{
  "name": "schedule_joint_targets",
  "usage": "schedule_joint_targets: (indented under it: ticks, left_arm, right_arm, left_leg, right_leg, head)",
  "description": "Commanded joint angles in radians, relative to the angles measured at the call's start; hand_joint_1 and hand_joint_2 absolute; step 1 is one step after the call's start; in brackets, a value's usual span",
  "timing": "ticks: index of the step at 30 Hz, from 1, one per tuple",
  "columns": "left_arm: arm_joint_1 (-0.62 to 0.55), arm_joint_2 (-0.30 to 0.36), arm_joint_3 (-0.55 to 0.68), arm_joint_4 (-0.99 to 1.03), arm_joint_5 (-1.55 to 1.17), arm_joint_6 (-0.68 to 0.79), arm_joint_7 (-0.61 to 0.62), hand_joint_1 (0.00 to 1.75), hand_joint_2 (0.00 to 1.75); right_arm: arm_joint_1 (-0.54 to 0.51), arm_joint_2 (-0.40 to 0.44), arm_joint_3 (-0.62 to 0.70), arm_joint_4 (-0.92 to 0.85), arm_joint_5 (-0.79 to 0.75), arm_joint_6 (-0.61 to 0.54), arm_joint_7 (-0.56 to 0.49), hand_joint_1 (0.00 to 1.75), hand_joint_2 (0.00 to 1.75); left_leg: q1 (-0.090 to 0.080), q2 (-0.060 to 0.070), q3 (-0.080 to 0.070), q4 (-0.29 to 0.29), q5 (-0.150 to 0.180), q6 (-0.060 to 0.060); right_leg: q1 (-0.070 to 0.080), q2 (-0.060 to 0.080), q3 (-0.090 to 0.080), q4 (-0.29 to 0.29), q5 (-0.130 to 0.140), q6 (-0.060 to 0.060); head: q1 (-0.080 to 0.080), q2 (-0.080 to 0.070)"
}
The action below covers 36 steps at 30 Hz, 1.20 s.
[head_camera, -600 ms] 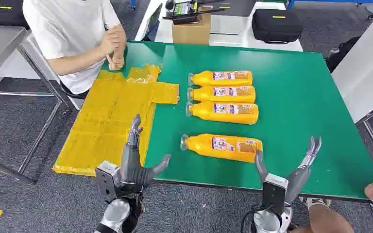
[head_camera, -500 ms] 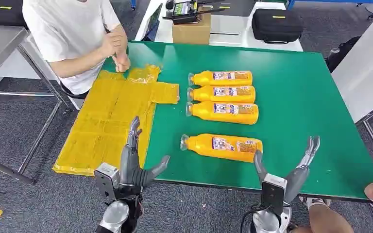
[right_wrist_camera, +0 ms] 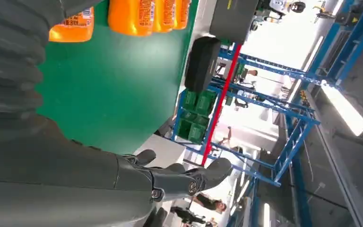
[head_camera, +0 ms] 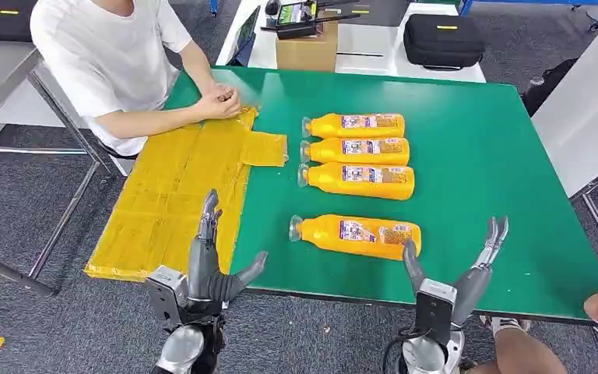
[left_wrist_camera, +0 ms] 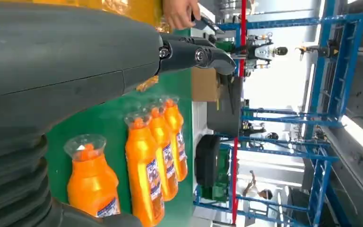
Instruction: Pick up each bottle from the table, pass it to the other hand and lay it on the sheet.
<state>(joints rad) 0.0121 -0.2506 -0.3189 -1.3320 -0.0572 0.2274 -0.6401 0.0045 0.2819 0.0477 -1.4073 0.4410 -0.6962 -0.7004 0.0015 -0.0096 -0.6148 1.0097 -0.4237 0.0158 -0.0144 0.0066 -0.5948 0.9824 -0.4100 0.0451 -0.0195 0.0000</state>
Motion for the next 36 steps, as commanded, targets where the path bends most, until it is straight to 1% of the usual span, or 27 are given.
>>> schedule_joint_targets:
  ticks: [1,3,5,7,8,9,10,12,13,14,15,16,17,18,19,20,21,22,23,25,26,28,32,34,36]
  left_arm:
    - [0.021,0.046,0.035,-0.002,0.003,0.006,0.000,0.00,1.75]
    - [0.018,0.041,0.034,0.000,-0.002,0.005,-0.002,0.00,1.75]
    - [0.017,0.036,0.034,0.001,-0.004,0.005,-0.003,0.00,1.75]
    - [0.018,0.033,0.033,0.002,-0.004,0.005,-0.003,0.00,1.75]
    - [0.023,0.033,0.034,0.002,-0.004,0.005,-0.003,0.00,1.75]
    - [0.028,0.034,0.034,0.001,-0.004,0.005,-0.004,0.00,1.75]
    - [0.030,0.035,0.035,0.000,-0.005,0.005,-0.005,0.00,1.75]
    - [0.028,0.034,0.038,0.004,-0.009,0.005,-0.008,0.00,1.75]
    - [0.027,0.034,0.038,0.005,-0.012,0.004,-0.011,0.00,1.75]
    - [0.027,0.034,0.038,0.005,-0.012,0.004,-0.011,0.00,1.75]
    - [0.033,0.034,0.041,-0.010,-0.023,0.004,-0.016,0.00,1.75]
    - [0.040,0.033,0.047,-0.022,-0.023,0.006,-0.016,0.00,1.75]
    - [0.058,0.034,0.059,-0.052,-0.024,0.009,-0.018,0.00,1.75]
    - [0.066,0.035,0.070,-0.067,-0.027,0.013,-0.015,0.00,1.75]
    - [0.079,0.031,0.093,-0.087,-0.029,0.018,-0.015,0.00,1.75]
    - [0.088,0.031,0.109,-0.103,-0.024,-0.002,-0.013,0.00,1.75]
    - [0.094,0.024,0.123,-0.113,-0.026,-0.011,-0.011,0.00,1.75]
    - [0.104,0.010,0.145,-0.131,-0.032,-0.026,-0.009,0.00,1.75]
    - [0.109,0.004,0.156,-0.143,-0.041,-0.037,-0.003,0.00,1.75]
    - [0.109,0.004,0.156,-0.144,-0.041,-0.038,-0.002,0.00,1.75]
    - [0.112,0.001,0.158,-0.150,-0.045,-0.040,-0.001,0.00,1.75]
    - [0.116,-0.007,0.175,-0.154,-0.058,-0.054,0.002,0.00,1.75]
    - [0.099,-0.014,0.191,-0.147,-0.068,-0.075,0.002,0.00,1.75]
    - [0.089,-0.016,0.192,-0.142,-0.069,-0.082,0.001,0.00,1.75]
    - [0.077,-0.017,0.187,-0.131,-0.071,-0.087,0.001,0.00,1.75]
  right_arm:
    - [-0.060,-0.019,0.040,0.101,-0.027,-0.002,0.002,0.00,1.75]
    - [-0.056,-0.026,0.044,0.102,-0.042,-0.002,0.002,0.00,1.75]
    - [-0.053,-0.029,0.045,0.103,-0.039,-0.002,0.002,0.00,1.75]
    - [-0.048,-0.032,0.047,0.101,-0.037,-0.002,0.002,0.00,1.75]
    - [-0.040,-0.031,0.046,0.094,-0.032,-0.002,0.002,0.00,1.75]
    - [-0.034,-0.030,0.044,0.088,-0.029,-0.002,0.002,0.00,1.75]
    - [-0.028,-0.028,0.042,0.079,-0.026,-0.002,0.002,0.00,1.75]
    - [-0.020,-0.019,0.024,0.046,-0.037,-0.002,0.002,0.00,1.75]
    - [-0.020,-0.017,0.020,0.051,-0.050,-0.002,0.002,0.00,1.75]
    - [-0.020,-0.017,0.020,0.051,-0.050,-0.002,0.002,0.00,1.75]
    - [-0.033,-0.017,0.034,0.125,-0.064,0.000,0.002,0.00,1.75]
    - [-0.041,-0.029,0.049,0.157,-0.092,0.008,0.002,0.00,1.75]
    - [-0.069,-0.060,0.081,0.221,-0.030,-0.002,0.009,0.00,1.75]
    - [-0.098,-0.082,0.104,0.241,0.072,0.033,0.160,0.00,1.75]
    - [-0.135,-0.130,0.150,0.269,0.219,0.116,0.332,0.00,1.75]
    - [-0.170,-0.162,0.155,0.278,0.335,0.102,0.393,0.00,1.75]
    - [-0.205,-0.197,0.177,0.310,0.439,0.156,0.466,0.00,1.75]
    - [-0.237,-0.227,0.182,0.326,0.495,0.240,0.532,0.00,1.75]
    - [-0.247,-0.231,0.175,0.331,0.503,0.260,0.534,0.00,1.75]
    - [-0.246,-0.232,0.174,0.331,0.503,0.260,0.534,0.00,1.75]
    - [-0.247,-0.239,0.186,0.331,0.527,0.271,0.538,0.00,1.75]
    - [-0.252,-0.266,0.212,0.325,0.595,0.341,0.604,0.00,1.75]
    - [-0.294,-0.310,0.241,0.357,0.631,0.421,0.625,0.00,1.75]
    - [-0.304,-0.318,0.250,0.370,0.650,0.428,0.627,0.00,1.75]
    - [-0.319,-0.320,0.258,0.389,0.674,0.414,0.629,0.00,1.75]
  left_leg:
    - [0.001,0.005,0.007,-0.001,-0.003,-0.001]
    - [0.001,0.003,0.004,-0.001,-0.001,-0.001]
    - [0.001,0.003,0.006,-0.001,-0.002,-0.001]
    - [0.001,0.001,0.003,-0.001,-0.001,-0.001]
    - [0.001,0.002,0.005,-0.001,-0.002,-0.001]
    - [0.000,0.001,0.003,-0.001,-0.001,-0.001]
    - [0.001,0.002,0.006,-0.002,-0.002,-0.001]
    - [0.000,0.001,0.003,-0.001,-0.001,-0.001]
    - [0.001,0.001,0.005,-0.001,-0.002,-0.001]
    - [0.000,0.000,0.004,-0.001,-0.001,-0.001]
    - [0.000,0.000,0.003,-0.001,-0.001,-0.001]
    - [0.001,0.000,0.005,-0.001,-0.002,-0.001]
    - [0.001,0.002,0.005,-0.002,-0.002,-0.001]
    - [0.001,0.003,0.004,-0.001,-0.001,-0.001]
    - [0.001,0.004,0.007,-0.002,-0.002,-0.001]
    - [0.001,0.007,0.006,-0.002,-0.002,-0.001]
    - [0.001,0.005,0.003,-0.001,-0.001,-0.001]
    - [0.001,0.008,0.006,-0.001,-0.002,-0.001]
    - [0.001,0.006,0.004,-0.001,-0.001,-0.001]
    - [0.000,0.003,0.002,-0.001,0.000,0.000]
    - [0.000,0.003,0.004,-0.001,-0.001,0.000]
    - [0.000,0.000,0.002,-0.001,0.001,0.002]
    - [0.000,0.001,0.004,-0.001,0.000,0.001]
    - [0.000,-0.001,0.002,-0.001,0.001,0.002]
    - [0.000,0.000,0.003,0.000,0.000,0.002]
  right_leg:
    - [0.001,0.004,0.005,-0.001,-0.001,-0.002]
    - [0.001,0.002,0.004,-0.002,0.000,-0.002]
    - [0.001,0.001,0.005,-0.002,-0.001,-0.002]
    - [0.001,0.001,0.003,-0.001,0.000,-0.001]
    - [0.001,0.001,0.005,-0.002,-0.001,-0.002]
    - [0.001,0.001,0.003,-0.001,-0.001,-0.001]
    - [0.001,0.001,0.006,-0.002,-0.001,-0.002]
    - [0.000,0.000,0.003,-0.001,-0.001,-0.001]
    - [0.001,0.000,0.005,-0.001,-0.002,-0.002]
    - [0.001,-0.001,0.004,-0.001,-0.002,-0.002]
    - [0.000,-0.001,0.003,-0.001,-0.001,-0.001]
    - [0.001,-0.001,0.005,-0.002,-0.002,-0.002]
    - [0.001,0.001,0.005,-0.002,-0.001,-0.002]
    - [0.001,0.002,0.003,-0.002,0.000,-0.001]
    - [0.002,0.003,0.006,-0.003,-0.001,-0.002]
    - [0.002,0.006,0.005,-0.003,0.000,-0.002]
    - [0.001,0.004,0.003,-0.002,0.000,-0.001]
    - [0.001,0.006,0.004,-0.002,0.001,-0.001]
    - [0.001,0.005,0.003,-0.002,0.001,-0.001]
    - [0.000,0.002,0.002,-0.001,0.001,-0.001]
    - [0.001,0.001,0.004,-0.002,0.000,-0.001]
    - [0.000,0.000,0.003,-0.001,0.000,0.000]
    - [0.001,0.000,0.005,-0.001,0.000,-0.001]
    - [0.000,-0.002,0.003,-0.001,0.000,0.000]
    - [0.000,-0.001,0.004,-0.001,0.000,0.000]
  head:
    - [0.000,0.000]
    - [0.000,0.000]
    - [0.000,0.000]
    - [0.000,0.000]
    - [0.000,0.000]
    - [0.000,0.000]
    - [0.000,0.000]
    - [0.000,0.000]
    - [0.000,0.000]
    - [0.000,0.000]
    - [0.000,0.000]
    - [0.000,0.000]
    - [0.000,0.000]
    - [0.000,0.000]
    - [0.000,0.000]
    - [0.000,0.000]
    - [0.000,0.000]
    - [0.000,0.000]
    - [0.000,0.000]
    - [0.000,0.000]
    - [0.000,0.000]
    - [0.000,0.000]
    - [0.000,0.000]
    - [0.000,0.000]
    - [0.000,0.000]
